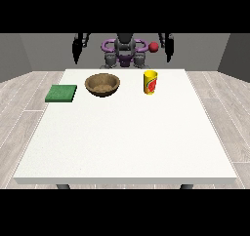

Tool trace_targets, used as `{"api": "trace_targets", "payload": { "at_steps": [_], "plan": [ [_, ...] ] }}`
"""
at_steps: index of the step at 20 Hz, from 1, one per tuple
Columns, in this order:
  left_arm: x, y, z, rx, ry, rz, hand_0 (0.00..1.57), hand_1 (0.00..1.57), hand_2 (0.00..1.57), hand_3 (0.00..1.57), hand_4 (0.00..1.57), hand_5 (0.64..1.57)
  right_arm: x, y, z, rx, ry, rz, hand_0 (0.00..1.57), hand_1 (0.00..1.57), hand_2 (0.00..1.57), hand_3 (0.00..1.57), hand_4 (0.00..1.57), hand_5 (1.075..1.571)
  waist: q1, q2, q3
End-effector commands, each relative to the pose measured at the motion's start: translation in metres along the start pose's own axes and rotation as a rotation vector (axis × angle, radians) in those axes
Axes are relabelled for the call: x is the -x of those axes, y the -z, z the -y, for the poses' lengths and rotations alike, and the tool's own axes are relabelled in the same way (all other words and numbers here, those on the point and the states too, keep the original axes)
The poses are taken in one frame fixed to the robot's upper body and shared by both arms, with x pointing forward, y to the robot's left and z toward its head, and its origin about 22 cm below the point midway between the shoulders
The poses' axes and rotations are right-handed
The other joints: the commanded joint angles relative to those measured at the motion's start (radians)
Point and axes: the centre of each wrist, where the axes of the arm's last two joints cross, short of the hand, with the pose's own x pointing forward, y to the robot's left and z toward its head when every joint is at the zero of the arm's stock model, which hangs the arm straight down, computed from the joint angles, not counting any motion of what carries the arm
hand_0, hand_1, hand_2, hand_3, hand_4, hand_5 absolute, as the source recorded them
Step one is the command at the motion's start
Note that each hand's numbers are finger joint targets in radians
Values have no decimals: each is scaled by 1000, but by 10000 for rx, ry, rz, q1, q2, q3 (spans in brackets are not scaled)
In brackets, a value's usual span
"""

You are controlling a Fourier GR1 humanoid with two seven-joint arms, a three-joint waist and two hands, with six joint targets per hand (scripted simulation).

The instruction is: Pick the cup and pour the ball into the bowl, then pick the bowl and place it on the pad

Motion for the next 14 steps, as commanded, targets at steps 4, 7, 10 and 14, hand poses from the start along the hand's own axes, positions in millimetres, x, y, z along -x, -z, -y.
{"api": "trace_targets", "payload": {
  "at_steps": [4, 7, 10, 14],
  "plan": [
    [-24, 1, -10, -110, 200, 116, 0, 0, 0, 0, 664, 1566, -25, 1, 12, -30, -289, 218, 0, 0, 0, 0, 875, 1533, 91, -2331, 86],
    [-17, -16, 9, -244, -2142, -1571, 0, 0, 0, 0, 664, 1566, -15, -18, 2, 157, 1638, -1372, 0, 0, 0, 0, 875, 1533, 13, -3891, 148],
    [-22, -25, 17, -595, -2420, -2886, 0, 0, 0, 0, 634, 1564, -32, -28, -13, -72, 2001, -2515, 0, 0, 0, 0, 860, 1530, -292, -4681, 140],
    [-75, -17, 23, -280, -2336, -2222, 0, 0, 0, 0, 601, 1563, -76, -22, -11, 441, 1782, -1595, 0, 0, 0, 0, 823, 1528, -90, -3685, 147]
  ]
}}
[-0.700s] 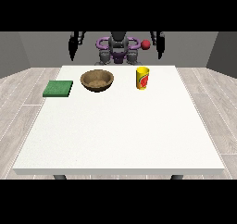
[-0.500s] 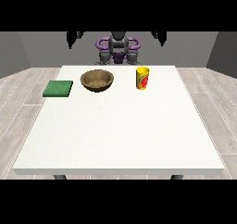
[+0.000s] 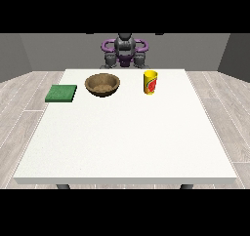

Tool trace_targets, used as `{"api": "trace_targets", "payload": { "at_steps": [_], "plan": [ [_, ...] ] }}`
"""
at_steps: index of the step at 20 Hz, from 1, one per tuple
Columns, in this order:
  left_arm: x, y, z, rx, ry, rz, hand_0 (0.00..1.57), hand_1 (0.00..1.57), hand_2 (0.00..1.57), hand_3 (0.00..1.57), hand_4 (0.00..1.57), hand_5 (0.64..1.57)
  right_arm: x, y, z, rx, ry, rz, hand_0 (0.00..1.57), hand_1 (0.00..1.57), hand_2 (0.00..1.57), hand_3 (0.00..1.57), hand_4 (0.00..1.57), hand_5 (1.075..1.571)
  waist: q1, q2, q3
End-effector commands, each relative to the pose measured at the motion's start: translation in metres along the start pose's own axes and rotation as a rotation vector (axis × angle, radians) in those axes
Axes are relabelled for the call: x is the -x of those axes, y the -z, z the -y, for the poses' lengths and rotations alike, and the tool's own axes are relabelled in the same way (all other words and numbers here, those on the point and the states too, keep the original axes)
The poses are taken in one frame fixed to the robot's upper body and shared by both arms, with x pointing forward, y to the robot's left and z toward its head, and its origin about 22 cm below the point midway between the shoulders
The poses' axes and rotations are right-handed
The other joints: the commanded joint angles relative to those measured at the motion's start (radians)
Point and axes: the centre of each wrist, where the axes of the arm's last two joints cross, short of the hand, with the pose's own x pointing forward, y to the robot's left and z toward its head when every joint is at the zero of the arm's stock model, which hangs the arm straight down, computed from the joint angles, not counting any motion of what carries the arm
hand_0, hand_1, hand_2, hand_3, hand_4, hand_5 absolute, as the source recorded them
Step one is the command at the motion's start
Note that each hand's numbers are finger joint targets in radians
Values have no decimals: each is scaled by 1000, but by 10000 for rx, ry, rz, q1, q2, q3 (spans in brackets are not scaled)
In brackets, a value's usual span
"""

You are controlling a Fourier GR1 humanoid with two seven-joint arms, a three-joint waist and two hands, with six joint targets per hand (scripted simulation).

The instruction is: Pick the cup and pour the ball into the bowl, then pick the bowl and place it on the pad

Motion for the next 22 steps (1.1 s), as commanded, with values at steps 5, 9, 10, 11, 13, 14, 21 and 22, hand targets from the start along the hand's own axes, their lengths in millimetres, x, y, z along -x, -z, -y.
{"api": "trace_targets", "payload": {
  "at_steps": [5, 9, 10, 11, 13, 14, 21, 22],
  "plan": [
    [-38, 3, 25, -138, 258, 1797, 0, 0, 0, 0, 591, 1557, -59, -16, -2, -507, 362, 1641, 0, 0, 0, 0, 760, 1549, -482, 1992, 8],
    [-37, 19, 42, 108, 522, 2968, 0, 0, 0, 0, 593, 1550, -44, 3, -6, -449, 352, 3087, 0, 0, 0, 0, 721, 1546, -375, 3563, 13],
    [-46, 27, 41, 94, 644, 3663, 0, 0, 0, 0, 583, 1544, -47, 11, -12, -466, 437, 3307, 0, 0, 0, 0, 730, 1550, -295, 4141, 12],
    [-34, 30, 39, -75, 746, 3914, 0, 0, 0, 0, 575, 1537, -42, 9, -16, -866, 177, 3504, 0, 0, 0, 225, 727, 1551, -503, 4444, 10],
    [-25, 37, 38, -47, 1092, 4378, 0, 0, 0, 0, 550, 1513, -60, 20, -8, -749, 569, 4324, 0, 0, 0, 0, 707, 1542, -427, 5165, 10],
    [-31, 45, 11, -414, 1203, 4937, 0, 0, 0, 0, 570, 1520, -42, 12, -19, -996, 585, 4104, 0, 0, 0, 0, 702, 1545, -663, 5385, 6],
    [37, 51, -27, -610, 1520, 4816, 0, 0, 0, 0, 360, 1483, -50, 21, 42, -1070, 456, 4998, 0, 0, 0, 0, 681, 1551, -998, 6198, 6],
    [39, 59, -14, -291, 1401, 4824, 0, 0, 0, 0, 307, 1480, -35, 29, 38, -1086, 506, 4907, 0, 0, 0, 0, 683, 1553, -820, 6234, 9]
  ]
}}
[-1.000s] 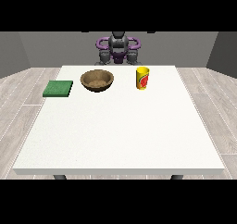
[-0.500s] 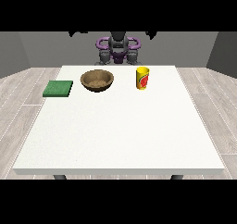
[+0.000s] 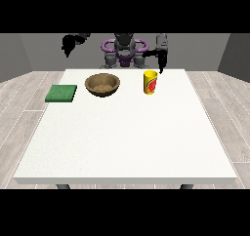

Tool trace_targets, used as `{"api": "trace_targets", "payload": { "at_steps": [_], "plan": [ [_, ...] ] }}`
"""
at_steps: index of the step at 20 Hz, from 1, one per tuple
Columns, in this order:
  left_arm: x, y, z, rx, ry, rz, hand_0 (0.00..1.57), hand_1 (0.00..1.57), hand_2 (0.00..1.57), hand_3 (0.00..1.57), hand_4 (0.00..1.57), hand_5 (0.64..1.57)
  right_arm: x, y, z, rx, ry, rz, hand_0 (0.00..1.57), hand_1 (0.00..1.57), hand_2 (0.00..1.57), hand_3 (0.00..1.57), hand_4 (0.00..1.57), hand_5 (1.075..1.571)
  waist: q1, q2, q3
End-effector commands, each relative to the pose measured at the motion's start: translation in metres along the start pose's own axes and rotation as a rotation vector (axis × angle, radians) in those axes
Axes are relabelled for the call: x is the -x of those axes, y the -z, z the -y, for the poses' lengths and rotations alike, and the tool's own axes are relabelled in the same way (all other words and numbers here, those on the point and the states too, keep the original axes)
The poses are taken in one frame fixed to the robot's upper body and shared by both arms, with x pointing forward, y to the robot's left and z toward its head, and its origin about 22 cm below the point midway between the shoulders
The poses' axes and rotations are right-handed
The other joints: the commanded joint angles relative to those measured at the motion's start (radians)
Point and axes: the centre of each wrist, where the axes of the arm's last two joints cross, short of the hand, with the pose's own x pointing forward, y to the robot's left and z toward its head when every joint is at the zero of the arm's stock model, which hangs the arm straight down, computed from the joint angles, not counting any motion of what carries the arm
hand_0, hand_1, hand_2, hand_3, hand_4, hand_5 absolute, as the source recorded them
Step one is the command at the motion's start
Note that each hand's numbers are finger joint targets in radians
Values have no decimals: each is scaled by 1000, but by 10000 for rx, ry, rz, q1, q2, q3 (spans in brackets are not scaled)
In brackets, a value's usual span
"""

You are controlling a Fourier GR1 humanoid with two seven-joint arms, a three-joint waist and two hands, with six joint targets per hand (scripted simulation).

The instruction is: Pick the cup and pour the ball into the bowl, then pick the bowl and place it on the pad

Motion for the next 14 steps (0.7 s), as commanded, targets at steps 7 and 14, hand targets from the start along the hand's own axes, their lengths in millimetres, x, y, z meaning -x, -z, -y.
{"api": "trace_targets", "payload": {
  "at_steps": [7, 14],
  "plan": [
    [58, 8, -13, 487, 315, -1148, 0, 0, 0, 0, 18, 1441, 32, -1, 52, 572, -102, -648, 0, 0, 0, 0, 664, 1560, 107, -631, 4],
    [104, -2, -4, 120, 189, -884, 0, 0, 0, 0, 189, 1423, 46, -2, 50, 170, -1, -431, 0, 0, 0, 0, 671, 1563, -193, -155, 2]
  ]
}}
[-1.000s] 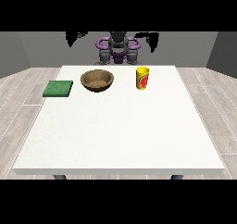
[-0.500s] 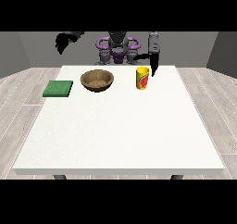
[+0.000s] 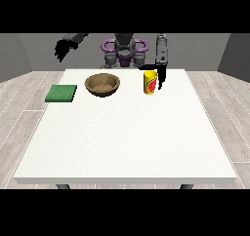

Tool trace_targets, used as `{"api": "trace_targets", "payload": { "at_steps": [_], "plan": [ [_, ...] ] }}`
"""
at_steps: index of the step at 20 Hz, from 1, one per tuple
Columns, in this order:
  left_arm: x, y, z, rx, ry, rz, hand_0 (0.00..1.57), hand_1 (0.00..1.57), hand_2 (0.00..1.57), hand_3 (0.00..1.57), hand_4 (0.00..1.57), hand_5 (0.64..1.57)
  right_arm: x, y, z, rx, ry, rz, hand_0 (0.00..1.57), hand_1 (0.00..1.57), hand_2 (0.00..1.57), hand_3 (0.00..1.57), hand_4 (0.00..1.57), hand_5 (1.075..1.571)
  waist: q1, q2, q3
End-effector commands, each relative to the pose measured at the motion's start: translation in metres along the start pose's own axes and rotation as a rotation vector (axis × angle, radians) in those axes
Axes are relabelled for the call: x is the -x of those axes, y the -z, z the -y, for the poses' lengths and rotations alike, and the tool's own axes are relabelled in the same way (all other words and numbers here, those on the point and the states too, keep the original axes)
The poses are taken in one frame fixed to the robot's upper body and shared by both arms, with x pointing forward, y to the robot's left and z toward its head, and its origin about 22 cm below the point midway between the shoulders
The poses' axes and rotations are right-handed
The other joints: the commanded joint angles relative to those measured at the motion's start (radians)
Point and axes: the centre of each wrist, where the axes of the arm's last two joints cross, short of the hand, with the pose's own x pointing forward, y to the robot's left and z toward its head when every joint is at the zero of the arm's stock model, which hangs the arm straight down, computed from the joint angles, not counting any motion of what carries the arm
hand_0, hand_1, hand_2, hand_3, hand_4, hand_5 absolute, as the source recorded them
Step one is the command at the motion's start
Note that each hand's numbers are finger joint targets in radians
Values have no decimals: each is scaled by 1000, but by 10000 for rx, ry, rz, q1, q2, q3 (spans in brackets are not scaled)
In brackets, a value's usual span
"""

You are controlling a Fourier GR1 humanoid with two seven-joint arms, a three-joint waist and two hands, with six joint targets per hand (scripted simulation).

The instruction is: Pick the cup and pour the ball into the bowl, then pick the bowl and place it on the pad

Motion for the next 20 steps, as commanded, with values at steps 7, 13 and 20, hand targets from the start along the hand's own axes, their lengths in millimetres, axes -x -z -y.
{"api": "trace_targets", "payload": {
  "at_steps": [7, 13, 20],
  "plan": [
    [46, -6, -12, -601, 388, -106, 698, 698, 639, 0, 1006, 1553, -15, 11, 4, -176, 120, 290, 0, 0, 0, 0, 679, 1569, -471, 361, -3],
    [47, 1, -4, -1455, 2237, 413, 1273, 1273, 1571, 1571, 1346, 1468, -55, 25, 41, -667, -58, 782, 0, 0, 0, 165, 647, 1568, -1095, 911, -2],
    [33, 12, 34, -544, 3791, -670, 1267, 1267, 1571, 1571, 1401, 1432, -21, 10, 88, 420, 123, -997, 0, 0, 0, 293, 636, 1567, -231, -1279, 19]
  ]
}}
